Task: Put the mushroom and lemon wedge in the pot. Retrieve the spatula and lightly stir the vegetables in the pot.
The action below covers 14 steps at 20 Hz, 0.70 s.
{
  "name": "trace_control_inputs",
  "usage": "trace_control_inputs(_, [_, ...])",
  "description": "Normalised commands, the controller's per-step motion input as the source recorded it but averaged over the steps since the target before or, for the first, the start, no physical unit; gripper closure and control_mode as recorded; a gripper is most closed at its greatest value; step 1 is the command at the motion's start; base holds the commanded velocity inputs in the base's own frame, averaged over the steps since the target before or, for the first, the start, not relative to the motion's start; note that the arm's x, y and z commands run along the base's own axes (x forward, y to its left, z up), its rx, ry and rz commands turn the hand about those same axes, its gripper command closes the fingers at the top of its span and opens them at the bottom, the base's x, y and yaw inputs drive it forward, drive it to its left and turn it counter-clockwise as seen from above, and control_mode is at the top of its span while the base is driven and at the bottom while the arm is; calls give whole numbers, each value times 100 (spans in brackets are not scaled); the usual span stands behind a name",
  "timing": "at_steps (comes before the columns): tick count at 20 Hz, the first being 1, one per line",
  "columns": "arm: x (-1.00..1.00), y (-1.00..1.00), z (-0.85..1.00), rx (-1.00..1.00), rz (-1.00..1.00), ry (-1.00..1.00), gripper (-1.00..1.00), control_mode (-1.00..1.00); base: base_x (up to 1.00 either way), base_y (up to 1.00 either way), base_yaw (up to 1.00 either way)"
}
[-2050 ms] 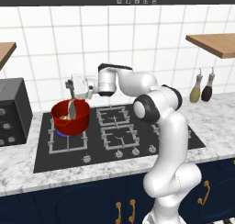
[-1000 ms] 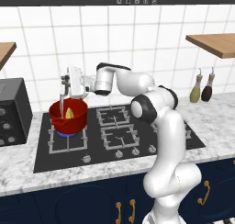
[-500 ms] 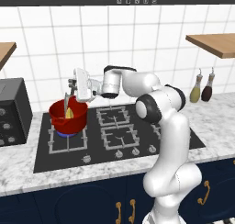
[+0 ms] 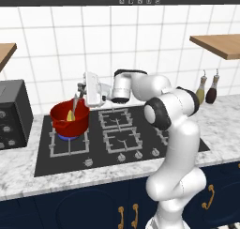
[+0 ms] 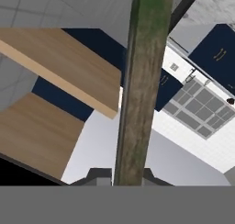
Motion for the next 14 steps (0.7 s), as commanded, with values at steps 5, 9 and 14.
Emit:
trace_control_inputs(5, [-13, 0, 4, 0, -2, 0, 100, -100, 0, 0, 0])
trace_control_inputs(9, [0, 8, 22, 3, 0, -5, 100, -100, 0, 0, 0])
trace_control_inputs(14, [0, 17, -4, 1, 0, -2, 100, -100, 0, 0, 0])
